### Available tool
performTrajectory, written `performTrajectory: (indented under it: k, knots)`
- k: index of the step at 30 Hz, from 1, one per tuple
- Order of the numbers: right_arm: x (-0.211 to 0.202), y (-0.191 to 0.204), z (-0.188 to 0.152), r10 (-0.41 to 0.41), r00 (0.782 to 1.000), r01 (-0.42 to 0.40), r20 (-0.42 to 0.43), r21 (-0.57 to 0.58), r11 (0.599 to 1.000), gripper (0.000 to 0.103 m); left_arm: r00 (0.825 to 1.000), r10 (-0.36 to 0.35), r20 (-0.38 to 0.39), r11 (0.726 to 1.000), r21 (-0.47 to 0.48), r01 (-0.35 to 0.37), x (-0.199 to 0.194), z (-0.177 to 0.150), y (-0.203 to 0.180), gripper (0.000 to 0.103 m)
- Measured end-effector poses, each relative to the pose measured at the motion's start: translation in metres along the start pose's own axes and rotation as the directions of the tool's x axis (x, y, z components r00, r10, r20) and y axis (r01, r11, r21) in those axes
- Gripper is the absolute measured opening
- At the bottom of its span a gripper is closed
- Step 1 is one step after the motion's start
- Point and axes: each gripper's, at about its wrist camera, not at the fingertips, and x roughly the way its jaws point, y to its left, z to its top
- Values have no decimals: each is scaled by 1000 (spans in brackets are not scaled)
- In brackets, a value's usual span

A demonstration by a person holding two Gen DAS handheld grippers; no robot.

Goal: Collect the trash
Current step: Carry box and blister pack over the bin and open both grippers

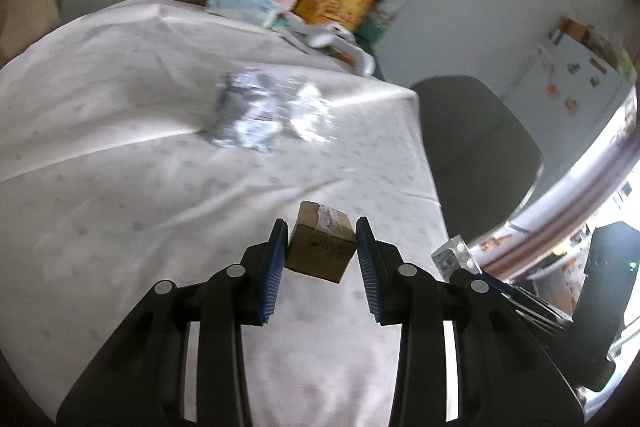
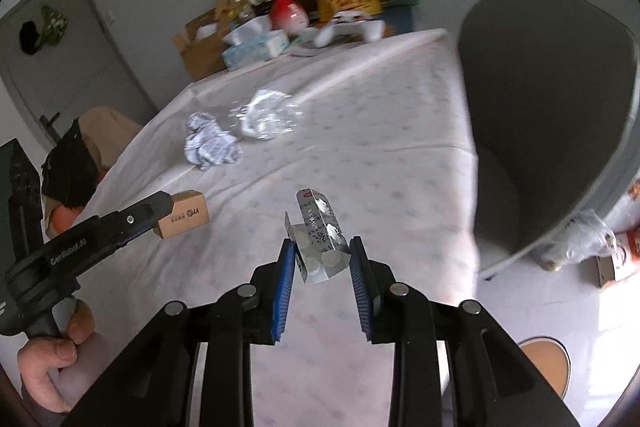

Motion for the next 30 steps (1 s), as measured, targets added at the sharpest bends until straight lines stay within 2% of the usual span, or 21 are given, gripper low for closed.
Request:
performTrajectory:
  k: [8,14,24,30]
  knots:
    - [-41,-67,-17,-86,995,80,44,129,988,28,997,-64,-52,994,86,69,17,-9,-51,35]
    - [-62,-116,-40,-170,985,157,38,229,961,28,990,-107,-93,981,152,121,32,-16,-91,35]
    - [-81,-190,-95,-288,957,278,-28,364,889,29,967,-162,-195,946,247,208,61,-46,-156,35]
    - [-91,-234,-128,-355,932,349,-73,443,826,31,948,-182,-261,919,298,258,76,-68,-190,35]
